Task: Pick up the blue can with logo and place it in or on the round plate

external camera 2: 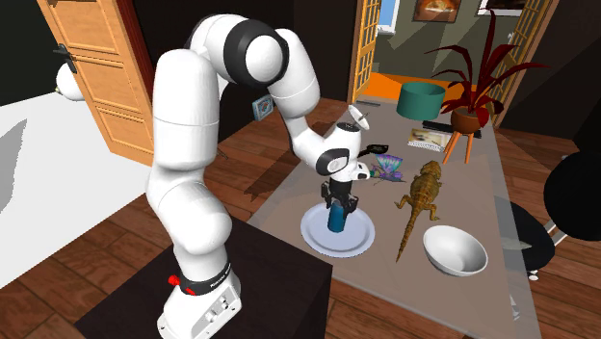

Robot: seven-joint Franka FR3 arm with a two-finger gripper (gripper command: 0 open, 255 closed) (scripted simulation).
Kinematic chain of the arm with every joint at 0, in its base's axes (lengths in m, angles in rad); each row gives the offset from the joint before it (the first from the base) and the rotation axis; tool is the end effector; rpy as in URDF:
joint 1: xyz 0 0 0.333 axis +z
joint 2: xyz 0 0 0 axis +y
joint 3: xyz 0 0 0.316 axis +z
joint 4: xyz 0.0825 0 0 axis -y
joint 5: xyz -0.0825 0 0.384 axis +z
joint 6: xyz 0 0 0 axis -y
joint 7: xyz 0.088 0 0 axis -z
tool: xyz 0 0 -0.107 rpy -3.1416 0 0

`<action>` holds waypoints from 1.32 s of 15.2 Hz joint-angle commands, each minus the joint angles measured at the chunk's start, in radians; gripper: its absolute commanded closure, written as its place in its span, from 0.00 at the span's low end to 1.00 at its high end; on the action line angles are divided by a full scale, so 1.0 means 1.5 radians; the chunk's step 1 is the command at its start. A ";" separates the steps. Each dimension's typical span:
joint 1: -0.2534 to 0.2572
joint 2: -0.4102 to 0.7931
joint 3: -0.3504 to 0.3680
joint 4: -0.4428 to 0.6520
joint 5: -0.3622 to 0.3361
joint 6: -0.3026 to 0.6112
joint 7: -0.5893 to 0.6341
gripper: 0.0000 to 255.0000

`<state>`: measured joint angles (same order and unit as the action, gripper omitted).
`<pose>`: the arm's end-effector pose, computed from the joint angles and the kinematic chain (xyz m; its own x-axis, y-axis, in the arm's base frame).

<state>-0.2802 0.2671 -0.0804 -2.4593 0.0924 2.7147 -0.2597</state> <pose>0.4475 -0.1740 0.1903 0.9834 -0.1814 -0.0062 -0.1815 -0.9832 -0.0184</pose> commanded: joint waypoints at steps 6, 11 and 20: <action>-0.001 0.006 0.001 0.003 0.001 0.003 -0.001 1.00; -0.001 0.005 0.000 0.002 0.001 0.002 -0.001 0.00; 0.005 -0.080 -0.011 0.000 -0.022 -0.080 0.015 0.00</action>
<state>-0.2721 0.1487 -0.0968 -2.4582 0.0602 2.5955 -0.2370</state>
